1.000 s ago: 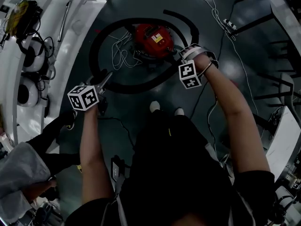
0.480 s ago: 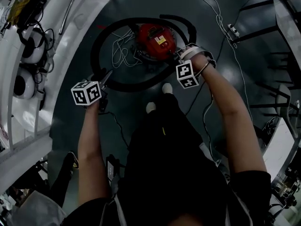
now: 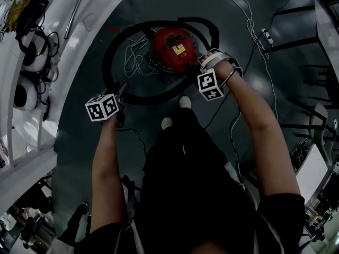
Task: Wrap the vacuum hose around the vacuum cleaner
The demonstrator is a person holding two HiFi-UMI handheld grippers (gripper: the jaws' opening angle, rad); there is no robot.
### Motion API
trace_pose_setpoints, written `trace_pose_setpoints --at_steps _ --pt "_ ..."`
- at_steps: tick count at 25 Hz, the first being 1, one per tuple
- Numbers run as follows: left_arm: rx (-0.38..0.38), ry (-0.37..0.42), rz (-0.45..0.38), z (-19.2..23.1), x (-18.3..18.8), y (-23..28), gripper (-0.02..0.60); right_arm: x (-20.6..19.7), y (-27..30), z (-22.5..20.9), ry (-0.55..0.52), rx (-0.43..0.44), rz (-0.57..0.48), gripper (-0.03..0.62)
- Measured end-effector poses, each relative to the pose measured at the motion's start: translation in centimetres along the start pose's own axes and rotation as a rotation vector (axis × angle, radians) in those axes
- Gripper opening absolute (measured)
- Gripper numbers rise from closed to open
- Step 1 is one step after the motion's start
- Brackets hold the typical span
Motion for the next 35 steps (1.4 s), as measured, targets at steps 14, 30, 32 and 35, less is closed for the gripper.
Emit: trace_pose_setpoints --at_steps 14,30,32,35 --pt "0.084 -0.165 0.039 0.9 -0.7 7.0 0.173 -3.4 5.1 -1.4 -0.117 -0.026 -0.037 0.179" --pt "0.184 -0.344 0.123 -0.4 -7.4 11.3 0.176 -5.8 8.6 -2.7 -0.254 -0.097 -0.065 0.179" --pt "0.197 -0.358 0.135 -0.4 -8.3 11.8 0.176 -5.7 8.7 -3.0 -0.273 -0.119 -0.082 0.179" --pt "0.204 -0.352 0.148 -0.5 -8.6 12.3 0.176 -5.6 8.9 -3.6 -0.304 -0.15 -0.113 0.179"
Point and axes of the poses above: the fingertips, and each gripper's own axes: y forward along the fingers, z to its left, x out of its top, the point moved 7 cm from there along -y, backward along the fingers, and after that the axes turned 2 degrees about -x, right-handed, at the moved point
